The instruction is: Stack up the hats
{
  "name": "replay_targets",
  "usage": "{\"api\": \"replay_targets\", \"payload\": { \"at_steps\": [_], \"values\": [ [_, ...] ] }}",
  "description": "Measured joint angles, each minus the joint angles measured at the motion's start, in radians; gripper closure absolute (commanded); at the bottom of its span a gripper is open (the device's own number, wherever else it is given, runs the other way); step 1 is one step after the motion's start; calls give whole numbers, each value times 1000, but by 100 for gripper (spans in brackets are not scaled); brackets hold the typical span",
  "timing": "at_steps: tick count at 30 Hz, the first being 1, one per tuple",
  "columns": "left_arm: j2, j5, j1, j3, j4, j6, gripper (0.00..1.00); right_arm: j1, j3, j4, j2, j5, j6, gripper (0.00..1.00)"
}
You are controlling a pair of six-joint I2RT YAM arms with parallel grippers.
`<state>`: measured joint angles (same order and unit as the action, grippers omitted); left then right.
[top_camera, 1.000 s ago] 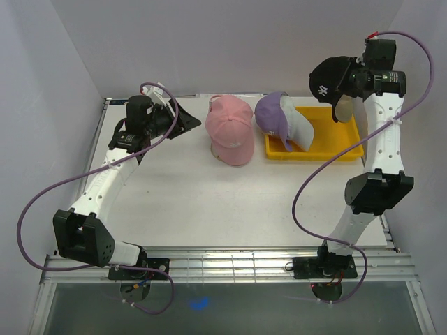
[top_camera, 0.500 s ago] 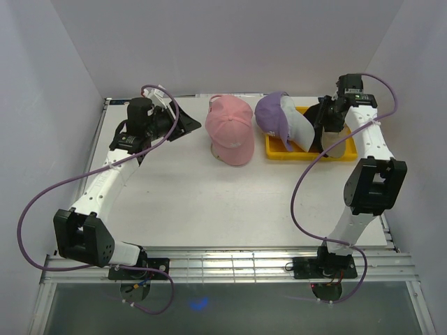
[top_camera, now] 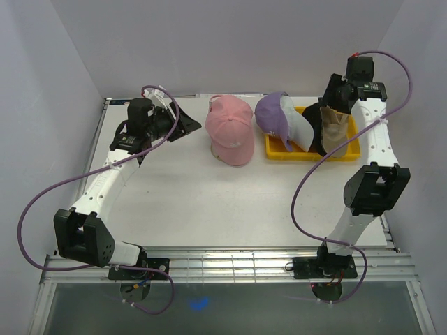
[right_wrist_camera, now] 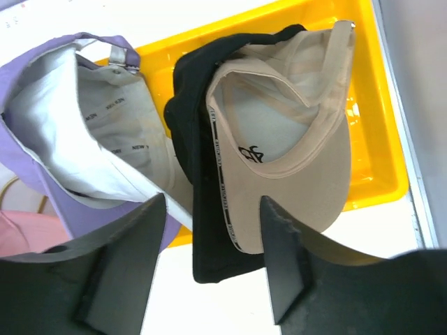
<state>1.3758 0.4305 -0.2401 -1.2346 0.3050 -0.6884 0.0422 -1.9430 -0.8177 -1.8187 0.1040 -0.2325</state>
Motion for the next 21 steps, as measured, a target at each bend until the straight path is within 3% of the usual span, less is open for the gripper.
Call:
{"api": "replay_targets", "payload": {
  "at_steps": [6,21],
  "values": [
    [0,0,0,0,0,9,36,4,71,9,6,24,-2,46],
    [0,2,0,3,0,11,36,11,215,49,9,-18,2,45]
  ]
}}
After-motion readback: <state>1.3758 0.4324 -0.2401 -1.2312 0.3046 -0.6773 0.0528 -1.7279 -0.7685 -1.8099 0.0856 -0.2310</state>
